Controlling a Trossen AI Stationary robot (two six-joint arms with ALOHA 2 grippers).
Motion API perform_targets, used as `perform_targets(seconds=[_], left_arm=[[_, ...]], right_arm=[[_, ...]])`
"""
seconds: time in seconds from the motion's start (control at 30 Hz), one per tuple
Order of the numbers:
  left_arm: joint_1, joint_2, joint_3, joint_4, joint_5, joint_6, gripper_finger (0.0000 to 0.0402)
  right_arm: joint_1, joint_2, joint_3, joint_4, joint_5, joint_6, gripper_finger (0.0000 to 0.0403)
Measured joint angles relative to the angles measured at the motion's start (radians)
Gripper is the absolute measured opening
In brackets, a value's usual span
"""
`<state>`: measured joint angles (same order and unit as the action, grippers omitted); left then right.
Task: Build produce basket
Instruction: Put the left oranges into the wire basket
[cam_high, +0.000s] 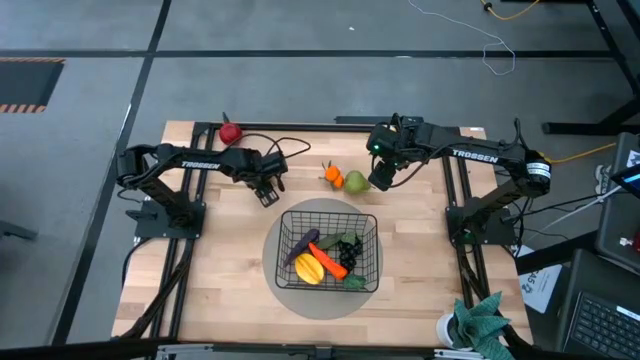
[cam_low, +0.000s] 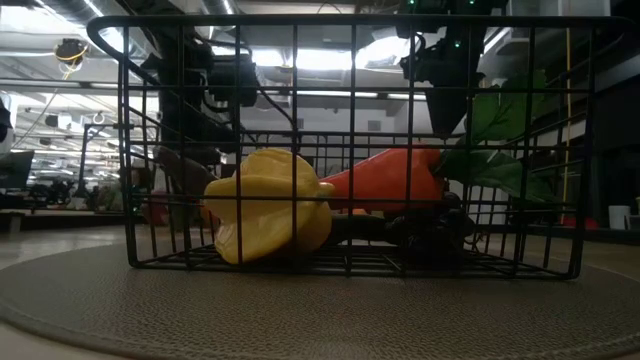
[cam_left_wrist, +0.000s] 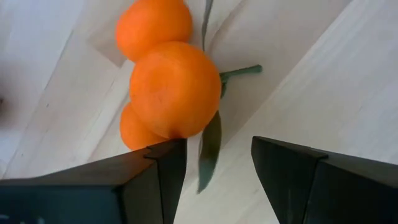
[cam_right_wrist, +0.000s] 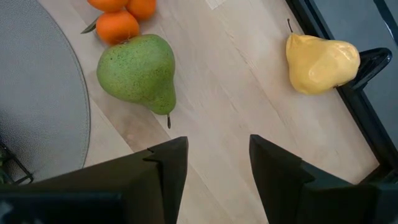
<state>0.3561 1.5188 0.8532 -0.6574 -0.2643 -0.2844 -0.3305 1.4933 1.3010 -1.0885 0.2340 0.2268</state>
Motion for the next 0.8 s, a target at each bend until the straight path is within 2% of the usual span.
perform_targets(seconds=[0.53,0.8], left_arm=[[0.001,0.0,0.0,0.02,-0.004,0.006,0.0165],[0.001,0.0,0.0,0.014,-0.004,0.006,0.0106]], right_arm=[[0.0,0.0,0.0,0.0,0.0,0.0,0.0161],[0.0,0.0,0.0,0.0,0.0,0.0,0.0161]])
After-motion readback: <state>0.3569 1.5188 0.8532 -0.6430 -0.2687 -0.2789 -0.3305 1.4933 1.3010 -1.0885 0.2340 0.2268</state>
